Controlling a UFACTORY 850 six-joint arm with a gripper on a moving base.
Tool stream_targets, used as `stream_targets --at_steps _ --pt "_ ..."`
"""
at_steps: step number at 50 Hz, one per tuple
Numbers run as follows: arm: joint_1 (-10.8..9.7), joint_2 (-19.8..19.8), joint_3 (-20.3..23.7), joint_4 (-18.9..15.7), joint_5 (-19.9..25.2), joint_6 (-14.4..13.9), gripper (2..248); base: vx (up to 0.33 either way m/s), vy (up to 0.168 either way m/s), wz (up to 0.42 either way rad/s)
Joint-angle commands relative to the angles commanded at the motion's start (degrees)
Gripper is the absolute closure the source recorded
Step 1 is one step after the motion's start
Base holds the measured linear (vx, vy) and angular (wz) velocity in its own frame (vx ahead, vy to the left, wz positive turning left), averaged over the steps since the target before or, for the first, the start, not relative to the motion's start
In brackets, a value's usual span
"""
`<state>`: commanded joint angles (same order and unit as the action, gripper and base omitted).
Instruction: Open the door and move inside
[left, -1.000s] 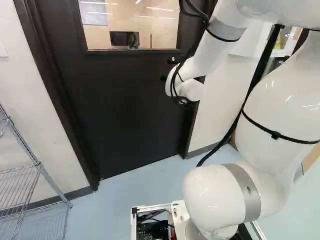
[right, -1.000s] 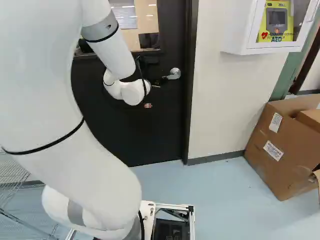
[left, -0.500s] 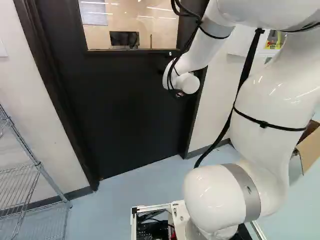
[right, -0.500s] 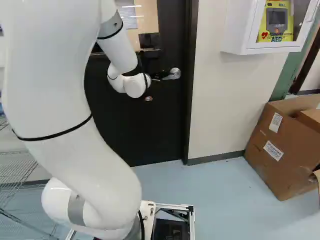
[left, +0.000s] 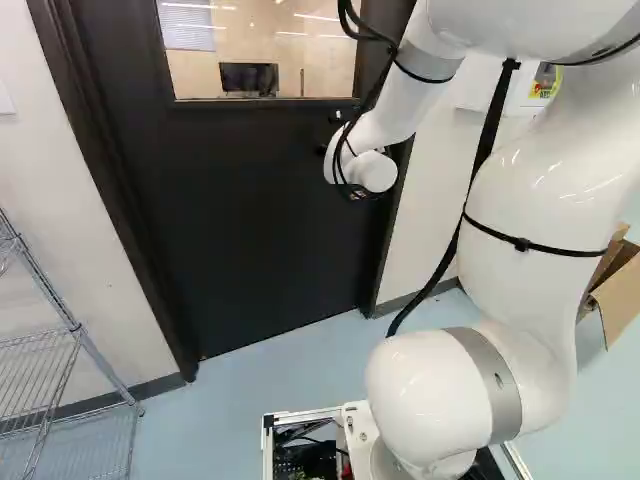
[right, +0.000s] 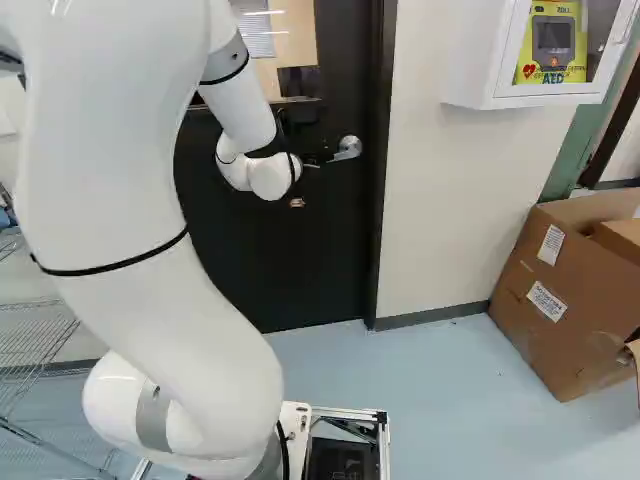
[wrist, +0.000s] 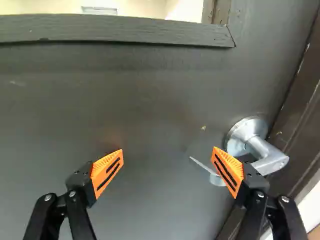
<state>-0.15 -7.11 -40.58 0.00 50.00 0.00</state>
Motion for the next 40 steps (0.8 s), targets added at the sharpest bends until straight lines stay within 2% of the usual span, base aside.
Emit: stream_targets --at_steps 40 --pt "0.05 -3.49 1.61 0.0 0.0 0.0 3 0.0 0.0 0.0"
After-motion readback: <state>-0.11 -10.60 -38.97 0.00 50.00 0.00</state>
